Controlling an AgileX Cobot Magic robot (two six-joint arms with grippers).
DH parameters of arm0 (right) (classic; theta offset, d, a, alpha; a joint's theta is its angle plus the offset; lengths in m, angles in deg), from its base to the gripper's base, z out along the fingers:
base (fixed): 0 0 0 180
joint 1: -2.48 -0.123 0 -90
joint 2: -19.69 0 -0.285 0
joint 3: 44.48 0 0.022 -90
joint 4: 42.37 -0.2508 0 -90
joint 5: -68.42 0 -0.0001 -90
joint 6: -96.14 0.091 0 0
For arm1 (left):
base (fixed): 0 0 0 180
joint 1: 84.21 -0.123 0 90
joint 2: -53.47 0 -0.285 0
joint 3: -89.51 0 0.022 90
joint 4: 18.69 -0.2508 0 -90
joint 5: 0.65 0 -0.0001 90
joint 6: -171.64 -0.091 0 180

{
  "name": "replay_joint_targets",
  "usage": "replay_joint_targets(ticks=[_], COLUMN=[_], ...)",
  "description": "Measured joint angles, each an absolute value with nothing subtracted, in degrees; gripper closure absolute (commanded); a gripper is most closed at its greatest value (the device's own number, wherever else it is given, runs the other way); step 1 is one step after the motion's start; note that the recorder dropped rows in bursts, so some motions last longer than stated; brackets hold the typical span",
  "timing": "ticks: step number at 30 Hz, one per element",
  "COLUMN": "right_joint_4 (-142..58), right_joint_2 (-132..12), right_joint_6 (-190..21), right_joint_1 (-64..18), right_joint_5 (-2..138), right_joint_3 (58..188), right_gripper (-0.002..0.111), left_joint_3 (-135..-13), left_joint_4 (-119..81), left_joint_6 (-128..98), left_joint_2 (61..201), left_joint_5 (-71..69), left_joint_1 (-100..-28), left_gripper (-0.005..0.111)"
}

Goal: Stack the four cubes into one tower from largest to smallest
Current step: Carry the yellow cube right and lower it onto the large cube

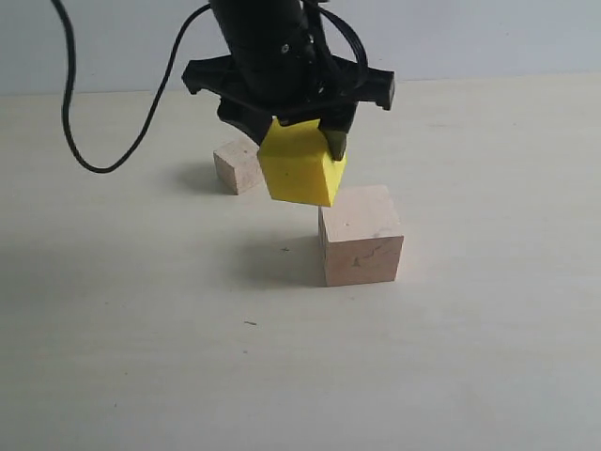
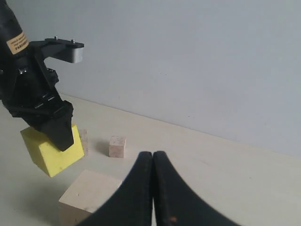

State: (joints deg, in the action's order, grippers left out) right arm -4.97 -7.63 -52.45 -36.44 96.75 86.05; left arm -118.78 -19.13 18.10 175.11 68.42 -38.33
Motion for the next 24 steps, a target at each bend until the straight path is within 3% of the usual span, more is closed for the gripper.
replay_joint_targets(ticks=[12,24], right_joint_4=[-2.0,-1.87], right_joint_2=[-7.63,-7.63], right_joint_6=[-48.11,-47.71], right_joint_1=[-36.44,-36.44], right_joint_5=[98.54,98.54], right_joint_3=[85.98,85.98], right_gripper=[0.108,0.108], left_joint_3=[-130.85,-134.13], left_joint_4=[-20.31,-22.33], left_joint_6=[29.27,38.67], left_joint_2=[184.9,190.62], left_joint_5=[69.43,69.43], left_joint_1=[-36.88,-34.59], left_gripper=[0.107,0.107])
